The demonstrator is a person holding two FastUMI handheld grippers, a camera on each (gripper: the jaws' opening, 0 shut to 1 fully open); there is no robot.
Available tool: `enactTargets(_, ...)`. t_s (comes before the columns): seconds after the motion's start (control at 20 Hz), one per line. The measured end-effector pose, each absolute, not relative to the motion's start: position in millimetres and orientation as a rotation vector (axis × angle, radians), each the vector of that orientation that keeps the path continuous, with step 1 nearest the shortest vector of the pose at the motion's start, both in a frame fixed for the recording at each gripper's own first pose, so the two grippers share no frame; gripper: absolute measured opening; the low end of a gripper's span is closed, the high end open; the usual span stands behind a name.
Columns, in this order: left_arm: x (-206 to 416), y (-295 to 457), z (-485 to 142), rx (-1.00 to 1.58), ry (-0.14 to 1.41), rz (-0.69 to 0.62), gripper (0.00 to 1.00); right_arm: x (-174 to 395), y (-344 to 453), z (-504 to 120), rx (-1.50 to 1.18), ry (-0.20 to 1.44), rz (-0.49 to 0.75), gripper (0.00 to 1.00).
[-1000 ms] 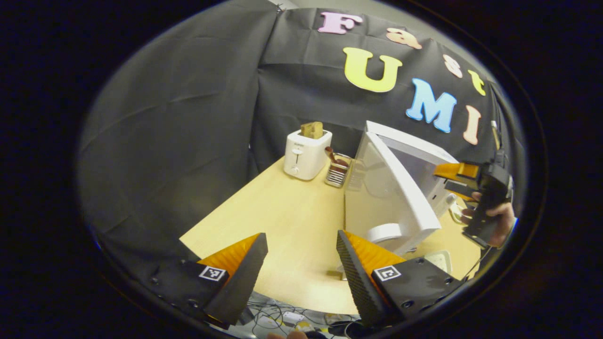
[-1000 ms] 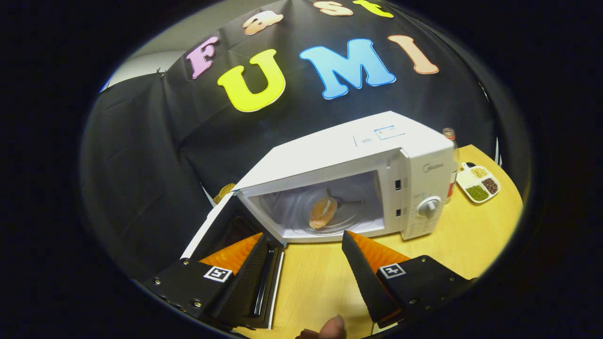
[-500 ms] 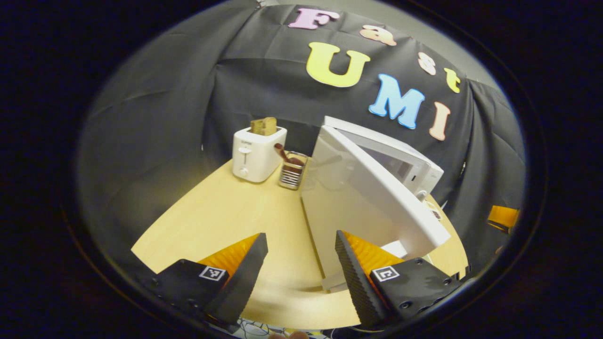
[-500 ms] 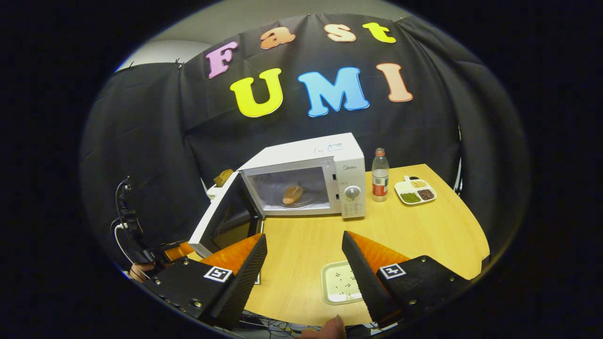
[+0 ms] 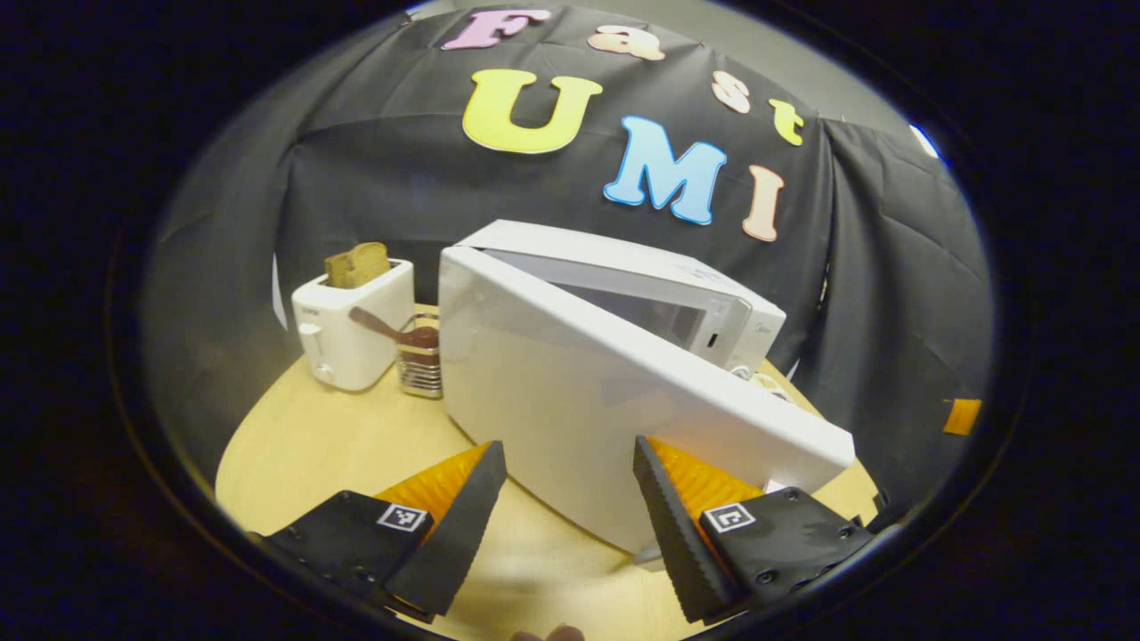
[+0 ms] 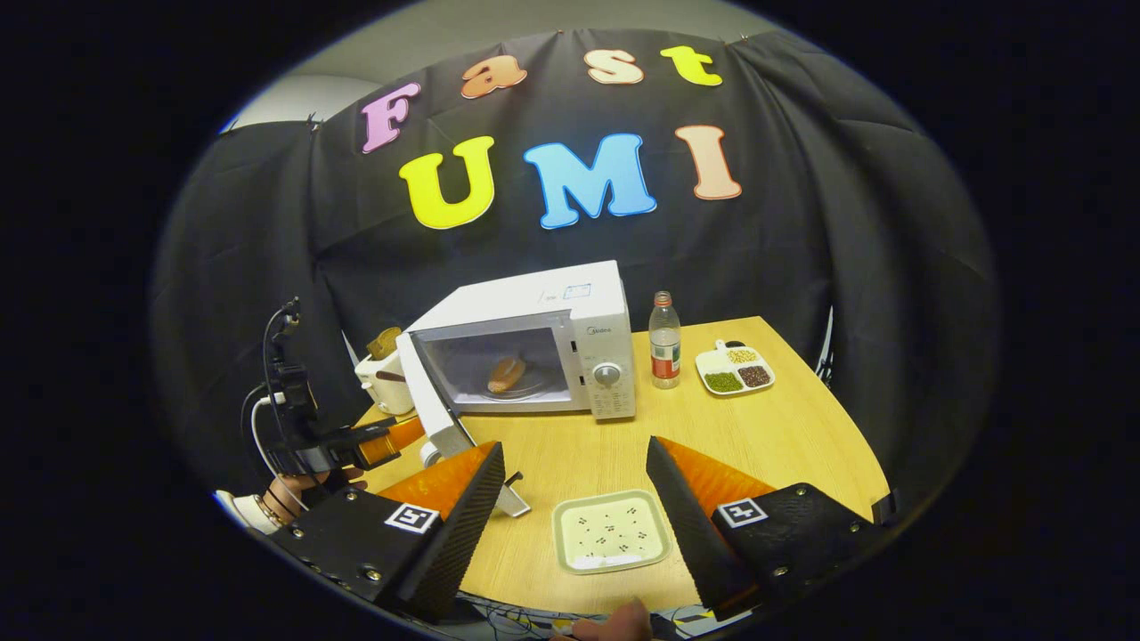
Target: Open the microwave oven with the left hand, put the food in, and close the microwave oven.
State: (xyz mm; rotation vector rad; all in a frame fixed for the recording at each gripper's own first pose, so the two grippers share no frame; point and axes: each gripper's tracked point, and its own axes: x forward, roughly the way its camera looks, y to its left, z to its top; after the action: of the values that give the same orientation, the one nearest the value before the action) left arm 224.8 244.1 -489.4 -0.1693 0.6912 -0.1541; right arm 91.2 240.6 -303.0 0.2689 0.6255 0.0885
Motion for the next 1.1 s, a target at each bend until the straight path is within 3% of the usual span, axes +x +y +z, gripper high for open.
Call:
enactTargets(0.15,262,218,-498,-0.151,0.675,-0.183,0.97,110,223,-309,0.261,0.638,0.078,0.98)
enactTargets(0.2,274,210,-500,-0.145,0.673,-0.192,0.93,115,217,-311,0.261,0.644,0.073,0.98)
enactTargets(0.3,300,195,-505,-0.134,0.668,-0.206,0.97,124,204,-313,0.264,0.647,0.062,0.98)
enactTargets(0.4,326,182,-511,-0.114,0.662,-0.213,0.93,130,193,-317,0.257,0.655,0.050,0.98)
enactTargets(0.55,363,173,-522,-0.098,0.656,-0.188,1.00,132,177,-321,0.255,0.660,0.029,0.98)
enactTargets(0.6,370,175,-527,-0.107,0.672,-0.154,0.96,134,174,-322,0.257,0.663,0.024,0.98)
enactTargets(0.8,364,177,-541,-0.234,0.759,-0.102,0.96,134,169,-320,0.271,0.662,0.024,0.98)
enactTargets(0.95,353,178,-508,-0.202,0.723,-0.124,0.95,133,171,-311,0.271,0.636,0.030,0.98)
enactTargets(1.1,292,180,-483,-0.265,0.744,-0.139,0.97,127,178,-300,0.286,0.607,0.035,0.98)
